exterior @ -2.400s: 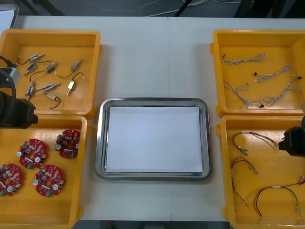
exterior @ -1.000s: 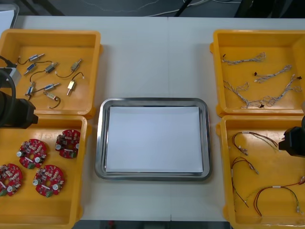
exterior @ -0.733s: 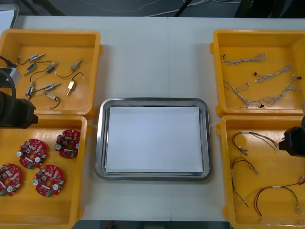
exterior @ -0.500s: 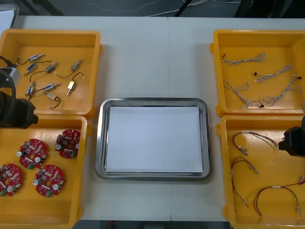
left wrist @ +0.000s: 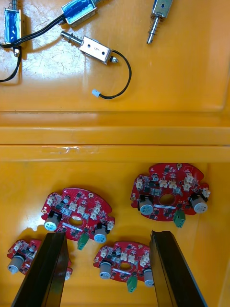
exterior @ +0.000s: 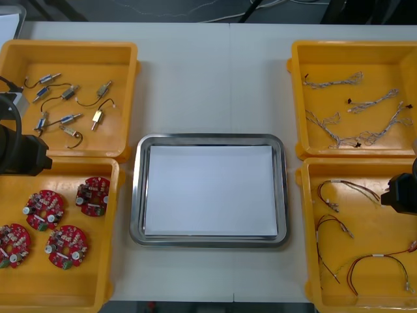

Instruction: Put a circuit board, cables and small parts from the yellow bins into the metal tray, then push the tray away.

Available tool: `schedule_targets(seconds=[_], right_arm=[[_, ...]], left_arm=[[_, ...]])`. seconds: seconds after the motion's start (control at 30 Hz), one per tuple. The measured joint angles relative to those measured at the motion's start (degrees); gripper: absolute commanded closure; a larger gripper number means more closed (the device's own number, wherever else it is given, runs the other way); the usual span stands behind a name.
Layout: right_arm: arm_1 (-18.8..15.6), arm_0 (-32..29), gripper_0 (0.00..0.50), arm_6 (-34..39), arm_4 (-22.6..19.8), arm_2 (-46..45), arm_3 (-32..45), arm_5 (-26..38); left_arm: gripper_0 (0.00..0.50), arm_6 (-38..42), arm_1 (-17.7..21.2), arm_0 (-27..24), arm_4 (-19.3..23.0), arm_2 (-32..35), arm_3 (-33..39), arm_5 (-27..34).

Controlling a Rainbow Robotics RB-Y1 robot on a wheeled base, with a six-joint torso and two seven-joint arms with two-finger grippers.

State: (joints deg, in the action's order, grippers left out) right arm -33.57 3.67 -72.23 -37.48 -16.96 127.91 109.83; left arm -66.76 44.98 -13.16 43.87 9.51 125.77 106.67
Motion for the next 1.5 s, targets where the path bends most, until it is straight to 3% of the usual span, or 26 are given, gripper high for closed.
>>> schedule_targets(seconds=[1.5], right_arm=[[0.0, 0.0, 0.0, 0.0, 0.0, 0.0, 0.0, 0.0]], left_arm=[[0.0, 0.0, 0.0, 1.53, 0.55, 0.01, 0.0, 0.18]])
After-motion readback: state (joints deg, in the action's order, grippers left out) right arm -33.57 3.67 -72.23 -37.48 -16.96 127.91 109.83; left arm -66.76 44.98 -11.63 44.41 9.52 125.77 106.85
